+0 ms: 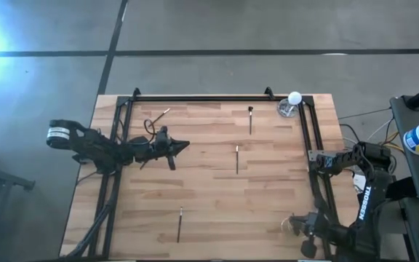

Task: Pick & Place Makeup Brushes
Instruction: Put the eyeshadow brush into the makeup brush holder, then put the liner brush into the makeup brush holder

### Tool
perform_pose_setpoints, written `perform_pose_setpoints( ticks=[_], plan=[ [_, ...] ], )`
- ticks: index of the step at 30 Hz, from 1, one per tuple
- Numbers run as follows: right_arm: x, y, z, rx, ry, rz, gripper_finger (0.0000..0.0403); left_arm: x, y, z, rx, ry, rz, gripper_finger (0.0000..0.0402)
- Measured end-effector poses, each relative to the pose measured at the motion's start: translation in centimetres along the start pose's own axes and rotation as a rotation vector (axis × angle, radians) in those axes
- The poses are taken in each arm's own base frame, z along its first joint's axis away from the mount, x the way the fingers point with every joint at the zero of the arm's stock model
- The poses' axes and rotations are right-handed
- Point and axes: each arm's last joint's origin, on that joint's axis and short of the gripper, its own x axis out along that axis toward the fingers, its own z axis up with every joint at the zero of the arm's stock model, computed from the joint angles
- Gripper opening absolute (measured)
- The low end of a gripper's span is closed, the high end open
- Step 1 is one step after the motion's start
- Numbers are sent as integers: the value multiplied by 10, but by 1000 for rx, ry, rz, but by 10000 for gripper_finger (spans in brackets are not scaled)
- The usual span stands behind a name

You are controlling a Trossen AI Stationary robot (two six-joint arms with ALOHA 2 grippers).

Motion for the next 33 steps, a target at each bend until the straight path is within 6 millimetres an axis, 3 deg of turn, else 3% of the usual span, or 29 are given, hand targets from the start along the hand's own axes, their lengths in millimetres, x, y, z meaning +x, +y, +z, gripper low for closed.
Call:
perform_pose_setpoints(
  ticks=[5, 16, 19, 23, 26, 30, 33],
  plan=[
    [-2, 1, 2, 6, 19, 1, 20, 0, 0, 0, 3, -1, 0, 0],
    [2, -4, 24, 62, 147, -44, 103, 0, 0, 0, 23, -1, 0, 0],
    [0, -9, 44, 88, 196, -34, 98, 0, 0, 0, 42, -1, 0, 0],
    [10, -24, 83, 95, 300, -57, 51, 0, 0, 0, 60, 1, 1, 0],
    [28, -42, 115, 63, 427, -76, 15, 0, 0, 0, 63, 2, 1, 0],
    [61, -76, 148, 28, 612, -83, 8, 0, 0, -1, 65, 7, 2, 0],
    [86, -106, 161, 29, 758, -101, 8, 0, 1, -3, 77, 27, 6, 0]
  ],
)
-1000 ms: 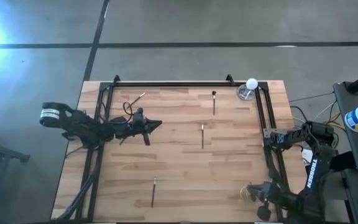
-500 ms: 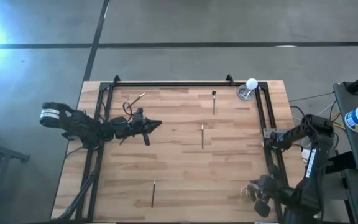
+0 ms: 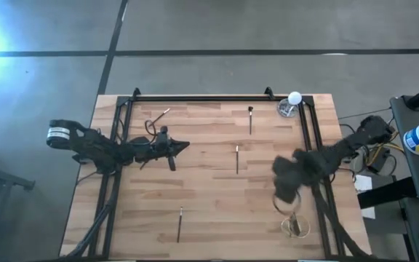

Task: Pick & Place Makeup Brushes
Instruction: Put the liner brush into the makeup brush holder

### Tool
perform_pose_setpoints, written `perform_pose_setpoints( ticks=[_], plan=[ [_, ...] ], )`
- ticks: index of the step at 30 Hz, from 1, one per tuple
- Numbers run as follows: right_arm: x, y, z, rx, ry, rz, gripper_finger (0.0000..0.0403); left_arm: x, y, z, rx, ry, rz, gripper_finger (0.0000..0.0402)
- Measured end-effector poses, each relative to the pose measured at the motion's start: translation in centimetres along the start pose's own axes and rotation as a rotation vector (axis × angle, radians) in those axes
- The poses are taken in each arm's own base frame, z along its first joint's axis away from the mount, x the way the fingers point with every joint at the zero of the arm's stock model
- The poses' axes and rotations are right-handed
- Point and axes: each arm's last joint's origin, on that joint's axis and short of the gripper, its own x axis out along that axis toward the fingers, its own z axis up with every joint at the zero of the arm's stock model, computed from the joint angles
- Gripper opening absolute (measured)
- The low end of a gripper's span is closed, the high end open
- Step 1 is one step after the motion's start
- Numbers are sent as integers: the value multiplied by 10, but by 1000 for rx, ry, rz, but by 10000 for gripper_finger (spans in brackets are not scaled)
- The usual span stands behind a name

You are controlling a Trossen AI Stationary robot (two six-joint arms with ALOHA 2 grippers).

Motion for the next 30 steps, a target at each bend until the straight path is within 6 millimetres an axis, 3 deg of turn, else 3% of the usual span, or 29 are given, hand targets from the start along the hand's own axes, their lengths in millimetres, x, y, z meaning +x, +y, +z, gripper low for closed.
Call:
perform_pose_setpoints(
  ticks=[5, 12, 22, 30],
  plan=[
    [37, -40, 22, 22, 251, -71, 8, 0, 0, -2, 12, 24, 4, 0],
    [92, -70, 24, 99, 487, -181, 8, 0, 1, -4, 16, 36, 6, 0],
    [142, -80, 14, 130, 613, -270, 8, 0, 1, -4, 22, 37, 6, 0],
    [165, -80, 14, 90, 657, -324, 8, 0, 1, -4, 22, 39, 7, 0]
  ],
)
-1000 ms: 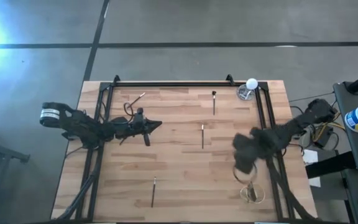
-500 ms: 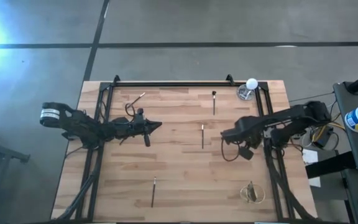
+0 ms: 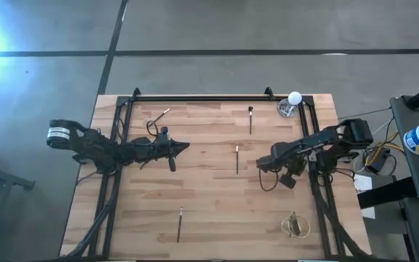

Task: Pick & Place Makeup Brushes
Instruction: Put the liner brush into the makeup brush holder

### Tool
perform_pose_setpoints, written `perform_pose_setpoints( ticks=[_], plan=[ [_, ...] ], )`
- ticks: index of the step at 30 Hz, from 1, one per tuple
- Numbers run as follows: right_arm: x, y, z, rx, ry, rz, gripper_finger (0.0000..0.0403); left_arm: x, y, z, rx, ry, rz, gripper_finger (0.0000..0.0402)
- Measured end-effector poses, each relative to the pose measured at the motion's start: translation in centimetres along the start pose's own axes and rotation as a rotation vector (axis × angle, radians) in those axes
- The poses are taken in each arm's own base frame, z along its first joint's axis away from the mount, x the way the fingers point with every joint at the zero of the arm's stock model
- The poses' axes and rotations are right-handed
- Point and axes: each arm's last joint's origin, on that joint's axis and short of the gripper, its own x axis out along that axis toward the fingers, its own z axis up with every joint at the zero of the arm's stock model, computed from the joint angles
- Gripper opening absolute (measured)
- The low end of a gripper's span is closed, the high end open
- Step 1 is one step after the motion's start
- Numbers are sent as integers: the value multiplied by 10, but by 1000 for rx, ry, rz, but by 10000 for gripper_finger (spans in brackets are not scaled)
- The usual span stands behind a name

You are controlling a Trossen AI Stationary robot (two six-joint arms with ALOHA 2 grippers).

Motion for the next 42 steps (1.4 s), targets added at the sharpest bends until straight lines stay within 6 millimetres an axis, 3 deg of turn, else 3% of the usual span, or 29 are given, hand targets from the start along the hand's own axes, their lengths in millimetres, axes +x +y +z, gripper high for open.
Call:
perform_pose_setpoints(
  ticks=[11, 21, 33, 42],
  plan=[
    [22, 8, 19, -60, 91, -152, 8, 0, 0, 0, 0, 2, 1, 0],
    [34, -3, 39, -124, 165, -177, 8, 0, 0, 0, 0, 2, 1, 0],
    [54, -12, 37, -144, 242, -59, 8, 0, 0, -1, 1, 7, 2, 0],
    [50, -9, 35, -175, 250, 12, 8, 0, 0, -2, 4, 22, 4, 0]
  ],
)
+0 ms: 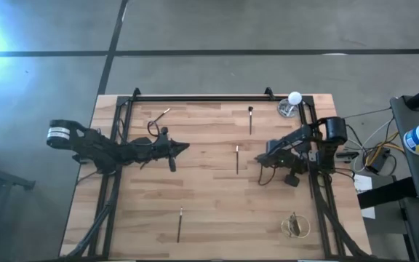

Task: Pick & Place Makeup Brushes
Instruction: Put the liner brush into the makeup brush holder

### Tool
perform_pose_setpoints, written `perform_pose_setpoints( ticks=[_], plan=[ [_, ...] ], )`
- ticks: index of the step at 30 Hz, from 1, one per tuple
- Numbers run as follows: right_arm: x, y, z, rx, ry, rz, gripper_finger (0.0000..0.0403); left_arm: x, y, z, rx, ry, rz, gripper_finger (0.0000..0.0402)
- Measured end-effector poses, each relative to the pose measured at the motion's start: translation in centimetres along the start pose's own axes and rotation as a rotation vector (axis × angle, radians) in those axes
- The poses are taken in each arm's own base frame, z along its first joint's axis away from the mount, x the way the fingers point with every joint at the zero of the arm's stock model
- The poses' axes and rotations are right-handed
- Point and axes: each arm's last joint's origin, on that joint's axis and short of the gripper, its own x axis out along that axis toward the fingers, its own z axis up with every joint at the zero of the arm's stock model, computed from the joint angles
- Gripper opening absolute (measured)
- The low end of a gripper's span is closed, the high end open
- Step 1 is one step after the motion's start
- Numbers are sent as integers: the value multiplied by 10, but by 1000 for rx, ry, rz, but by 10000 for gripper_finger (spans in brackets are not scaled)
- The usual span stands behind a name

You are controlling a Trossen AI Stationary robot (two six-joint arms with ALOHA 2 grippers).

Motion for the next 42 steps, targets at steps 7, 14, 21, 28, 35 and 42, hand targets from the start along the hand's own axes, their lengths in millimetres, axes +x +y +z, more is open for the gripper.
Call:
perform_pose_setpoints(
  ticks=[7, 14, 21, 28, 35, 42],
  plan=[
    [-15, 8, -11, -62, -30, 48, 8, 0, 0, 0, 3, 0, 0, 0],
    [-8, 15, -11, -84, 12, 34, 8, 0, 0, -1, 5, 6, 1, 0],
    [7, 17, -2, -120, 131, -5, 8, 0, 0, -1, 6, 7, 1, 0],
    [10, 17, -1, -143, 147, -10, 8, 0, 0, -2, 9, 16, 2, 0],
    [10, 16, -4, -184, 88, 30, 8, 0, 0, -2, 12, 23, 3, 0],
    [15, 16, -5, -202, 88, 81, 8, 0, 0, -3, 13, 33, 5, 0]
  ],
)
